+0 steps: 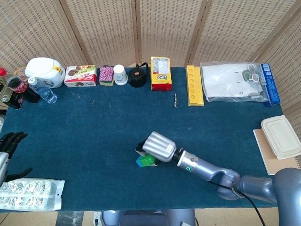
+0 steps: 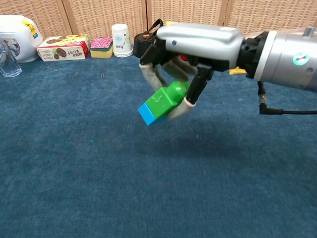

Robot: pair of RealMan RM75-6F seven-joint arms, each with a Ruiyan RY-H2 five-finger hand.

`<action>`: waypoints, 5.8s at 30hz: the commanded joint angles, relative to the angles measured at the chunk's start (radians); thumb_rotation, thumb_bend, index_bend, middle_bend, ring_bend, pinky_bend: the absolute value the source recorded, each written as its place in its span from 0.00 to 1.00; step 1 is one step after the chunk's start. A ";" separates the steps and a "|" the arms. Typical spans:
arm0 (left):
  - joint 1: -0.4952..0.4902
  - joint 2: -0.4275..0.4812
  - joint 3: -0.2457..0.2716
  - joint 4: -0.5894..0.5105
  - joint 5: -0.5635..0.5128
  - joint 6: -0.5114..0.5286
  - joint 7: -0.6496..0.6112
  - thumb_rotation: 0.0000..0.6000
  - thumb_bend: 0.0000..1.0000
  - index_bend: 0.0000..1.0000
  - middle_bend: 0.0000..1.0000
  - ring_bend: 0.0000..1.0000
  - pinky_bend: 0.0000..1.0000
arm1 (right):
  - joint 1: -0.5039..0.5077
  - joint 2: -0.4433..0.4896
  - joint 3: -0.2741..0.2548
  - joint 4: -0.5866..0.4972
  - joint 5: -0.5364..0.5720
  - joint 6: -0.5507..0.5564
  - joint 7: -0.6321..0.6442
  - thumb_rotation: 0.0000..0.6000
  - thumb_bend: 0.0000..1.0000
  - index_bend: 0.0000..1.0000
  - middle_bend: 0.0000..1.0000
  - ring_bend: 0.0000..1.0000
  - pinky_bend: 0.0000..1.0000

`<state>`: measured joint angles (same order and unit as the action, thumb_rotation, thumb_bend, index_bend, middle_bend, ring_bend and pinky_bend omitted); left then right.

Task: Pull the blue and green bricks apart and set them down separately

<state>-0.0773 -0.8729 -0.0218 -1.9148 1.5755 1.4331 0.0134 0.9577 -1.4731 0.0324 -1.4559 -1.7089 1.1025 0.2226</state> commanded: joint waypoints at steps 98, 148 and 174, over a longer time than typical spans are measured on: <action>-0.698 -0.781 -0.313 0.208 -0.385 -0.656 -0.650 1.00 0.39 0.64 0.42 0.27 0.27 | -0.311 0.122 0.270 -0.488 0.376 0.023 0.432 1.00 0.12 0.80 0.74 0.77 0.78; -0.683 -0.751 -0.302 0.266 -0.240 -0.582 -0.873 1.00 0.41 0.74 0.51 0.37 0.37 | -0.331 0.177 0.283 -0.512 0.383 -0.059 0.506 1.00 0.13 0.80 0.74 0.78 0.79; -0.674 -0.732 -0.289 0.289 -0.206 -0.528 -0.973 1.00 0.41 0.76 0.52 0.38 0.37 | -0.332 0.191 0.283 -0.493 0.396 -0.076 0.484 1.00 0.13 0.80 0.74 0.78 0.79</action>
<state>-0.7530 -1.6072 -0.3118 -1.6290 1.3683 0.9029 -0.9558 0.6265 -1.2839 0.3156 -1.9509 -1.3128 1.0271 0.7077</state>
